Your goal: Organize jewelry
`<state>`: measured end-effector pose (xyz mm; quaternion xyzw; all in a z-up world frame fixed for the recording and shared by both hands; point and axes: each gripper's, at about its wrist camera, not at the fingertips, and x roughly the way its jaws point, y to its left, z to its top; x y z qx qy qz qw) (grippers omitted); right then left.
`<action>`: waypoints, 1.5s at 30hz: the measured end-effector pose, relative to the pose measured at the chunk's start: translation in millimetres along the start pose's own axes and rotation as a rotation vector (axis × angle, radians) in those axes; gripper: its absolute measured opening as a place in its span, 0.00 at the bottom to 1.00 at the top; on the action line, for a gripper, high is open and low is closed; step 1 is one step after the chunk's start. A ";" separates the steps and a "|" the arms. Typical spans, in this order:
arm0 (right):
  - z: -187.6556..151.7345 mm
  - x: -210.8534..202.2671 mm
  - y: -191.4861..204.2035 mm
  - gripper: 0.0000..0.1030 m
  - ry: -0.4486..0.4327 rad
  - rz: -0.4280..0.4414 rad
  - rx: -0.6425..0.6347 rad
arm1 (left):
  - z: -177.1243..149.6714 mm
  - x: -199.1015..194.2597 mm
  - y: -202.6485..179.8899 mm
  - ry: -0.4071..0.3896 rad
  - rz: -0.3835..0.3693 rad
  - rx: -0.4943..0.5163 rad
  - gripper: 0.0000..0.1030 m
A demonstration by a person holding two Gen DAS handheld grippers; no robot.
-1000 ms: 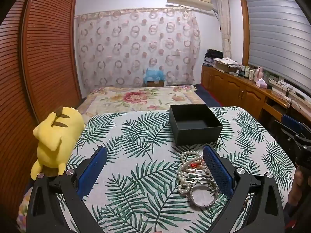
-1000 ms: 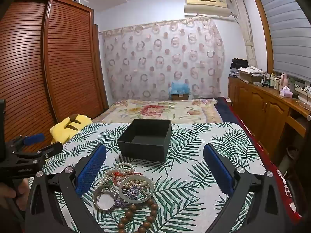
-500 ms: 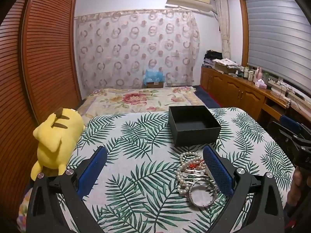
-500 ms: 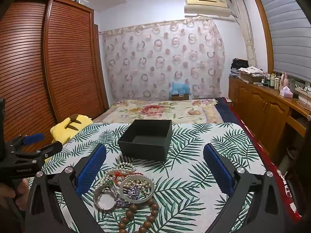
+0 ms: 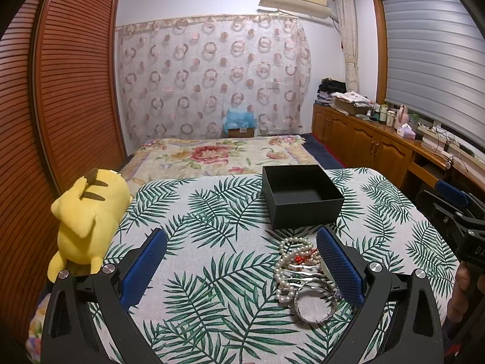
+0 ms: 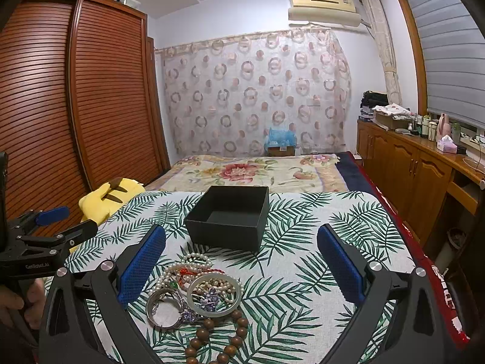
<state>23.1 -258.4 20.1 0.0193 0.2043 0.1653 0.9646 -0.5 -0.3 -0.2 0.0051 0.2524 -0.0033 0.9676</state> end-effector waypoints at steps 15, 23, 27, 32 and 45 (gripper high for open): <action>-0.8 1.5 -1.1 0.98 -0.001 0.000 -0.001 | 13.1 -15.6 -6.2 -0.016 -0.003 -0.001 0.93; -0.7 1.9 -0.5 0.98 0.000 0.000 -0.002 | 14.5 -17.0 -5.1 -0.021 -0.007 -0.001 0.93; -0.6 1.5 -0.2 0.98 -0.001 -0.001 -0.002 | 14.2 -17.1 -5.3 -0.021 -0.005 -0.002 0.93; -0.5 1.6 0.0 0.98 -0.001 -0.001 -0.003 | 14.4 -17.1 -5.4 -0.021 -0.005 -0.001 0.93; -0.2 0.9 -0.2 0.98 -0.002 0.000 -0.002 | 14.6 -17.3 -5.3 -0.024 -0.005 -0.001 0.93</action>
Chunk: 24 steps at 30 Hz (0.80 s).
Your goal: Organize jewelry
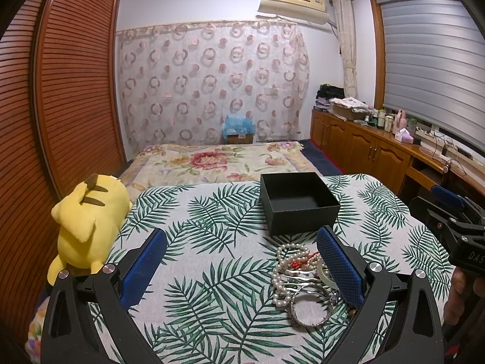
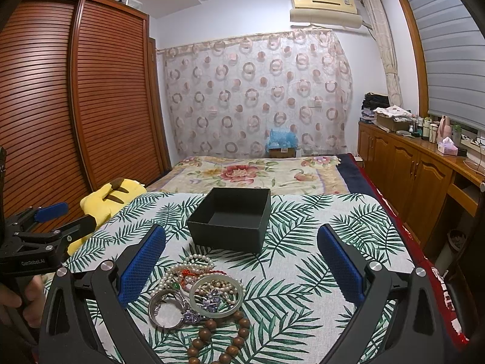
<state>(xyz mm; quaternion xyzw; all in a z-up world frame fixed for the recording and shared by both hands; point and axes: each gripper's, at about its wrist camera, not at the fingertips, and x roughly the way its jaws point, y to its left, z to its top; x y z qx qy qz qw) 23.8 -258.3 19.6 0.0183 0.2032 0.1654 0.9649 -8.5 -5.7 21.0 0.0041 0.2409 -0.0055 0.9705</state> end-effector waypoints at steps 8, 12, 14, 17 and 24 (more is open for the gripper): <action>-0.3 0.1 0.0 0.98 0.000 0.000 -0.001 | 2.0 -1.6 -0.6 0.000 -0.002 0.000 0.93; -0.5 -0.3 -0.2 0.98 0.000 0.000 -0.001 | 3.3 -3.6 -2.2 -0.001 -0.004 0.002 0.93; -0.5 -0.5 -0.2 0.98 0.000 0.000 -0.001 | 3.3 -3.6 -2.3 0.000 -0.005 0.002 0.93; -0.8 -0.3 -0.4 0.98 0.002 0.002 -0.002 | 4.0 -3.4 -3.5 0.002 -0.006 0.003 0.93; -4.4 1.7 0.9 0.98 0.035 0.015 -0.023 | -2.0 8.4 -2.3 0.041 -0.022 0.013 0.93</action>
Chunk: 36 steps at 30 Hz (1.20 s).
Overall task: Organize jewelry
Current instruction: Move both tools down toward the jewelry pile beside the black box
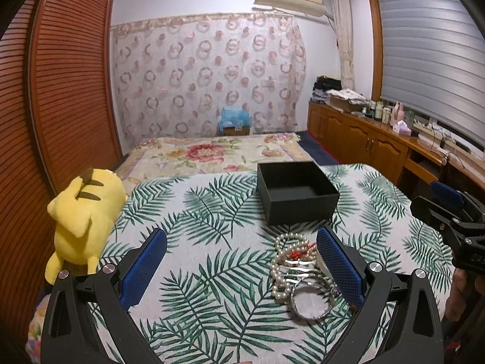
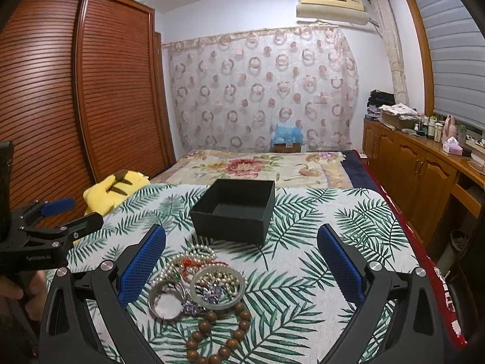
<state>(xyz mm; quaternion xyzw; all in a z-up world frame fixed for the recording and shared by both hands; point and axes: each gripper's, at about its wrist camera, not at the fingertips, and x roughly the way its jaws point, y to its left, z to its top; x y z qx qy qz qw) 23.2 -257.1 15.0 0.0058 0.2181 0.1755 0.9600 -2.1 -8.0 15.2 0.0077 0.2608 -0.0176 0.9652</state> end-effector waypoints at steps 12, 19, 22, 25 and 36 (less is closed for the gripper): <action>-27.5 15.3 -13.0 0.92 0.108 0.039 -0.014 | -27.0 28.5 -0.7 0.092 -0.069 0.035 0.93; -40.0 39.9 -12.0 0.86 0.211 0.103 -0.036 | -40.6 47.0 -2.9 0.165 -0.124 0.036 0.93; -43.6 53.4 -6.4 0.86 0.256 0.132 -0.063 | -47.0 55.5 -2.0 0.197 -0.139 0.033 0.93; -48.1 67.9 2.5 0.86 0.303 0.165 -0.096 | -51.8 61.2 -1.7 0.219 -0.147 0.032 0.93; -54.5 112.2 17.0 0.86 0.429 0.240 -0.121 | -67.1 72.2 2.4 0.288 -0.194 0.012 0.73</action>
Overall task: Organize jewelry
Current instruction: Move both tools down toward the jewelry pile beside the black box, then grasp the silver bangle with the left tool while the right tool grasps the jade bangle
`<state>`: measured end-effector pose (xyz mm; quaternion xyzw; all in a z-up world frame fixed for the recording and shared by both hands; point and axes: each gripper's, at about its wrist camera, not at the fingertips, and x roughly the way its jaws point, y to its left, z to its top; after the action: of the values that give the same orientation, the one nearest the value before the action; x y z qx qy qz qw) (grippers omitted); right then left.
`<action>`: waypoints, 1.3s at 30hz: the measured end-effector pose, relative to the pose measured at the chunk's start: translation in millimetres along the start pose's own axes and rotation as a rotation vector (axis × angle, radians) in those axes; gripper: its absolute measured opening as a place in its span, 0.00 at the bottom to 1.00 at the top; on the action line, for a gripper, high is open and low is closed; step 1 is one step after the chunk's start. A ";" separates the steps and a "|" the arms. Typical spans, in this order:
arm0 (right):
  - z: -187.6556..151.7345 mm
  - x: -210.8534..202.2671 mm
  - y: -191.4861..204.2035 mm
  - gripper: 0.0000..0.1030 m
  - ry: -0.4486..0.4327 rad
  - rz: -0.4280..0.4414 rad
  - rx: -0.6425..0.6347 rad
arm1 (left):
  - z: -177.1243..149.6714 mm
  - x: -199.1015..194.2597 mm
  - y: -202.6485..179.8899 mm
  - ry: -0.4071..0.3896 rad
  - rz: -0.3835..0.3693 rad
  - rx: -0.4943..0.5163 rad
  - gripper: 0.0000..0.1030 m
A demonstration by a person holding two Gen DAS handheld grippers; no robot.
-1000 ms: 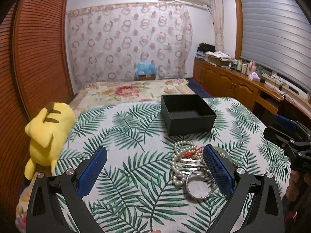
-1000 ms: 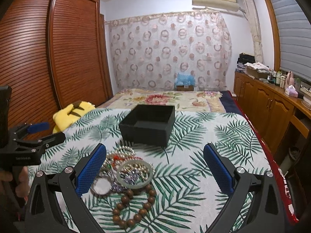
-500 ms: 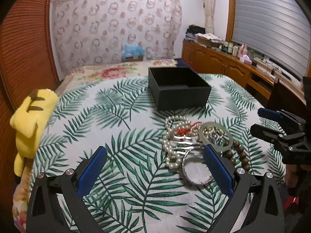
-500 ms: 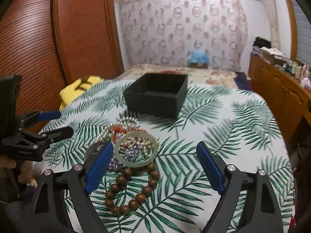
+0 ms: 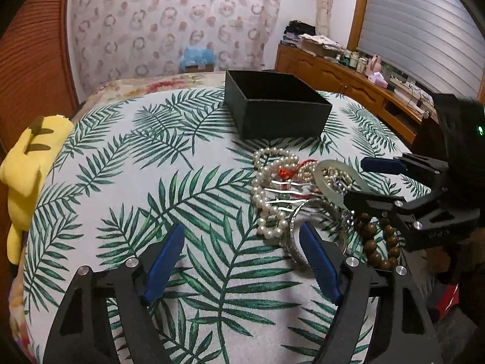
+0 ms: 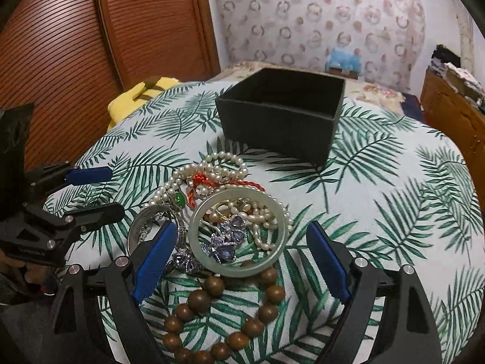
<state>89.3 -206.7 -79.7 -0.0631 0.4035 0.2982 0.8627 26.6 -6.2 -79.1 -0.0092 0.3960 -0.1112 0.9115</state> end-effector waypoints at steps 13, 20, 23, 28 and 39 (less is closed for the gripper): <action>3.1 9.4 4.4 0.72 0.035 0.037 -0.032 | -4.6 3.3 -3.7 0.024 -0.035 0.012 0.58; 2.3 -14.0 -9.8 0.72 -0.024 0.004 -0.005 | -1.8 9.3 -15.7 0.043 -0.091 0.032 0.33; 0.4 -20.4 -16.4 0.72 -0.030 -0.015 0.004 | -2.7 11.3 -23.9 0.048 -0.098 0.047 0.20; -4.5 -23.7 -22.2 0.72 -0.031 -0.029 0.015 | -3.9 14.5 -31.7 0.060 -0.100 0.067 0.15; -2.5 -32.5 -23.4 0.72 -0.053 -0.035 0.014 | 2.2 10.6 -31.9 0.024 -0.065 0.075 0.04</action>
<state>84.7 -241.6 -60.6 -0.0561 0.3815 0.2819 0.8786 29.0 -39.8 -81.9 0.0133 0.4018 -0.1555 0.9023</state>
